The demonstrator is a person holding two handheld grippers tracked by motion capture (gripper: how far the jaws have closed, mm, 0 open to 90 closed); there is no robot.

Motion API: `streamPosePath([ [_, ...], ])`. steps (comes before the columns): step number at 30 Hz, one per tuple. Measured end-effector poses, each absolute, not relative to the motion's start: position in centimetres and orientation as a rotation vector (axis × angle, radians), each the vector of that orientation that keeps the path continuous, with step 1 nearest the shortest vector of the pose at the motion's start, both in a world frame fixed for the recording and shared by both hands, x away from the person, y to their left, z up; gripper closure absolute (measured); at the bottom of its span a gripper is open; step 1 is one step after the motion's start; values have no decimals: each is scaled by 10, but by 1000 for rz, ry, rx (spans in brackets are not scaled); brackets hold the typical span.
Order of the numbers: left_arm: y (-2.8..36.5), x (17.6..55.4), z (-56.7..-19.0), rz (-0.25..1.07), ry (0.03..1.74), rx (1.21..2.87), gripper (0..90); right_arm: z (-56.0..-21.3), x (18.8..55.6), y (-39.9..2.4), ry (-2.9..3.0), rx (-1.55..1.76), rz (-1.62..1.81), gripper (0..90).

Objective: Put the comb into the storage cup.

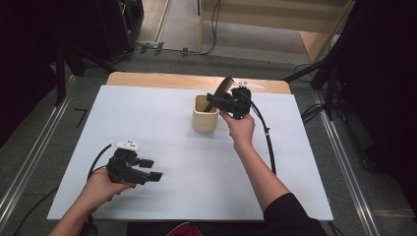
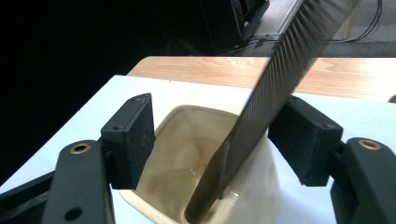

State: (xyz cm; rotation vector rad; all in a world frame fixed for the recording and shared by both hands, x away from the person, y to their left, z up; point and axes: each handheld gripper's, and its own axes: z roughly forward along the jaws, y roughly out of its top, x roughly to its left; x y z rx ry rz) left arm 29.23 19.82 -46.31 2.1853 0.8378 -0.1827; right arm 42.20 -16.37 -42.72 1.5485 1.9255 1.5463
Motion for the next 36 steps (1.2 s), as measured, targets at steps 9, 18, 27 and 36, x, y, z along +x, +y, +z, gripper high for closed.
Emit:
streamPosePath([
  [9,199,292,-463,-182,837,2178,314,-425,415,-182,1934,1576,1558,294],
  [18,200,293,-462,-174,840,2174,314,-422,404,-190,1980,1561,1562,293],
  [27,201,294,-462,-168,849,2166,314,-426,390,-201,2056,1551,1596,278],
  [36,203,295,-461,-154,862,2156,314,-427,374,-202,2209,1459,1585,278],
])
